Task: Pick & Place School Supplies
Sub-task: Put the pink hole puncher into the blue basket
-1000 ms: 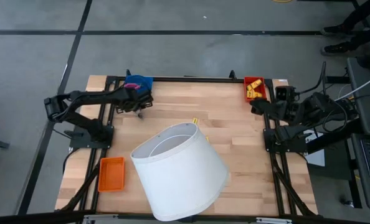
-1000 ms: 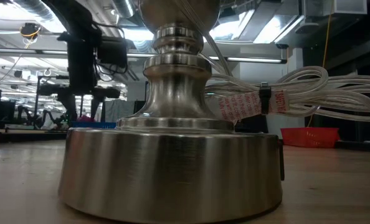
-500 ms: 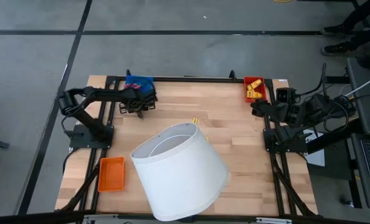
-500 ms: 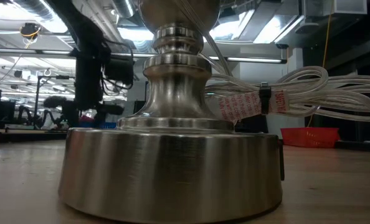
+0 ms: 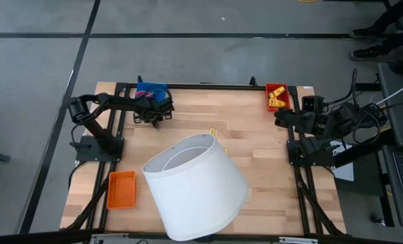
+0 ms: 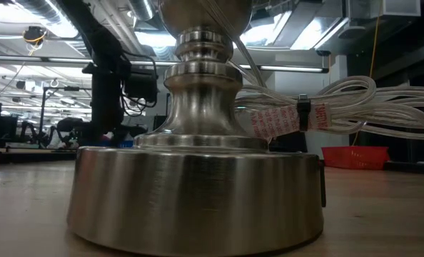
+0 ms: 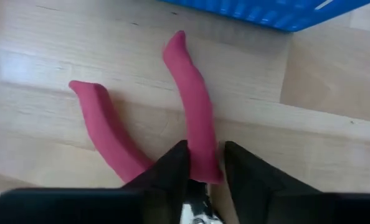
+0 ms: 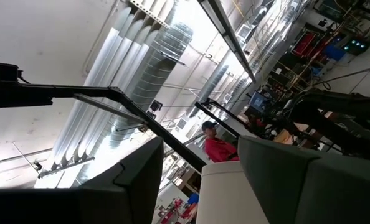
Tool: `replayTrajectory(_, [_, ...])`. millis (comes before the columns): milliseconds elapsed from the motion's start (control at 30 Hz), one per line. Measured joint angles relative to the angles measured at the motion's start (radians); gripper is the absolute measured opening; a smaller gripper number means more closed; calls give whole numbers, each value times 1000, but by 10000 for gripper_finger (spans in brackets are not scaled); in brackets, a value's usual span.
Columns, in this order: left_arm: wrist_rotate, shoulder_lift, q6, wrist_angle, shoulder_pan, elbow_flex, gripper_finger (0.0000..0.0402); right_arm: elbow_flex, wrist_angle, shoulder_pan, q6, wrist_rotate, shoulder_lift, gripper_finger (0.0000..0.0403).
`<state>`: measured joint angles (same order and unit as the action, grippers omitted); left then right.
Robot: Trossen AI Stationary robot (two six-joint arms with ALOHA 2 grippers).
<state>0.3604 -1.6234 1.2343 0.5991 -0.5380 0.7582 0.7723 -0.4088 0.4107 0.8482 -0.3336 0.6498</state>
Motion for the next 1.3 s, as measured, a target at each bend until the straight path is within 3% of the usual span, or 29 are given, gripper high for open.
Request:
replayTrajectory(100, [2, 7, 1, 1, 5, -1, 46, 0, 0, 0, 0, -6, 3, 213])
replayTrajectory(333, [-38, 74, 99, 3, 105, -6, 43, 0, -9, 0, 4, -7, 28, 213])
replayTrajectory(467, [22, 150, 264, 5, 217, -6, 43, 0, -36, 17, 0, -10, 52, 213])
replayTrajectory(533, [99, 202, 382, 2, 279, -6, 43, 0, -55, 30, -7, -20, 64, 213])
replayTrajectory(700, [430, 319, 728, 3, 382, -5, 43, 0, -119, 64, -42, -53, 84, 213])
replayTrajectory(833, [607, 383, 886, 2, 352, -5, 43, 0, -137, 96, -58, -96, 86, 213])
replayTrajectory(900, [647, 410, 932, -4, 313, -5, 43, 0, -138, 113, -65, -122, 86, 213])
replayTrajectory(1033, [650, 441, 884, -29, 184, -5, 43, 0, -148, 138, -75, -158, 86, 213])
replayTrajectory(1300, [527, 443, 444, -149, -45, -4, 43, 0, -187, 156, -105, -187, 86, 213])
